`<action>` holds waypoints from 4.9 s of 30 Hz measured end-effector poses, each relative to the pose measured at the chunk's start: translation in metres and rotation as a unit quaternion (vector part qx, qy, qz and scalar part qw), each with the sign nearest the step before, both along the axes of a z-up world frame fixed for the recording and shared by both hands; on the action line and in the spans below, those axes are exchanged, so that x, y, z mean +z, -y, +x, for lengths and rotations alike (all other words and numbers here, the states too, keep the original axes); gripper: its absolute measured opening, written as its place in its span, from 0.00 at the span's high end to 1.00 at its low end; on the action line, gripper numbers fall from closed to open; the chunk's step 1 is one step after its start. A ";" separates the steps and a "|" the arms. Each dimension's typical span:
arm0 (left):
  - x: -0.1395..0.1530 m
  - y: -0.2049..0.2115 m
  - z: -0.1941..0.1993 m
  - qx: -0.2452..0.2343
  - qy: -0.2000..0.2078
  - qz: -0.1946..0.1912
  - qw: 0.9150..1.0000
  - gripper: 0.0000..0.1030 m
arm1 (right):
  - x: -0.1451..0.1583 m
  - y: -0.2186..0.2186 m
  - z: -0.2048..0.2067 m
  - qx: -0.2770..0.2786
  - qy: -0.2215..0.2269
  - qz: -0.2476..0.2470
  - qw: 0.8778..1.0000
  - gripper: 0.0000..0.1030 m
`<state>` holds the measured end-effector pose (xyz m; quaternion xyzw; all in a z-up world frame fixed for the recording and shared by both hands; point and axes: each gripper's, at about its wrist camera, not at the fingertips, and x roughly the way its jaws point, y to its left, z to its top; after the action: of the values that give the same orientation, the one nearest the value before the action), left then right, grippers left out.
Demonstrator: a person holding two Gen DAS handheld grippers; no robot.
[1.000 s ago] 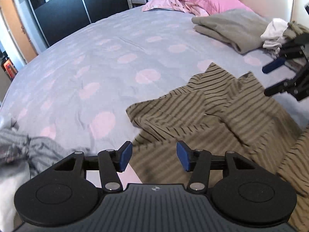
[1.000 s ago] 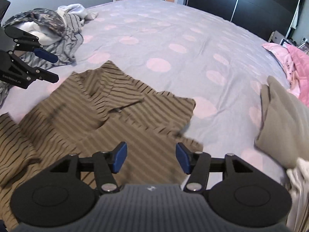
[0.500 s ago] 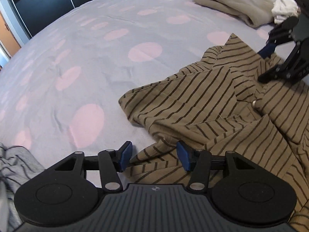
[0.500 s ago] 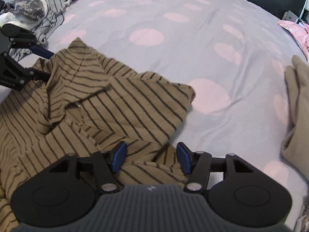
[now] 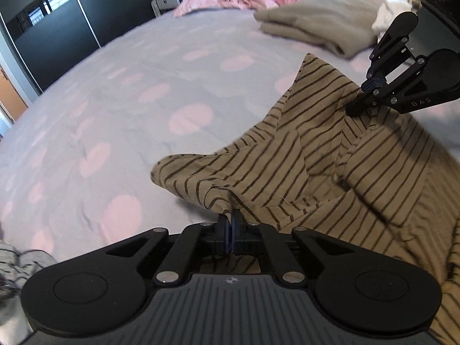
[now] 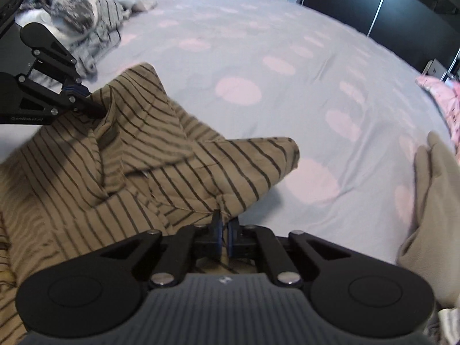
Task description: Fold clothes
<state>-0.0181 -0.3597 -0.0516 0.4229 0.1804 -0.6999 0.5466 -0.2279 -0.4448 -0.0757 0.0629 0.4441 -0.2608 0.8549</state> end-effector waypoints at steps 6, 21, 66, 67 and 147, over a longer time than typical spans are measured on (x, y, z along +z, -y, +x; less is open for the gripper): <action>0.046 -0.039 -0.010 -0.018 0.010 -0.041 0.999 1.00 | 0.049 -0.036 -0.015 0.022 0.017 -0.034 0.999 0.96; 0.109 -0.186 -0.049 -0.071 0.002 -0.088 0.994 1.00 | 0.099 -0.168 -0.077 0.074 0.039 -0.084 0.993 0.96; 0.013 -0.201 -0.026 0.085 -0.219 0.153 0.960 0.91 | -0.013 -0.189 -0.112 -0.123 0.096 0.243 0.957 0.96; 0.016 -0.204 -0.026 0.078 -0.215 0.149 0.962 0.94 | -0.010 -0.192 -0.113 -0.115 0.097 0.244 0.958 0.97; -0.071 -0.295 -0.141 -0.206 0.325 -0.011 0.923 0.67 | -0.084 -0.324 -0.064 0.180 -0.183 -0.179 0.950 0.77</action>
<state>-0.1593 -0.0643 -0.1229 0.6490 -0.1062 -0.6227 0.4240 -0.2918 -0.1203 -0.1599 -0.2212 0.5426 -0.1845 0.7891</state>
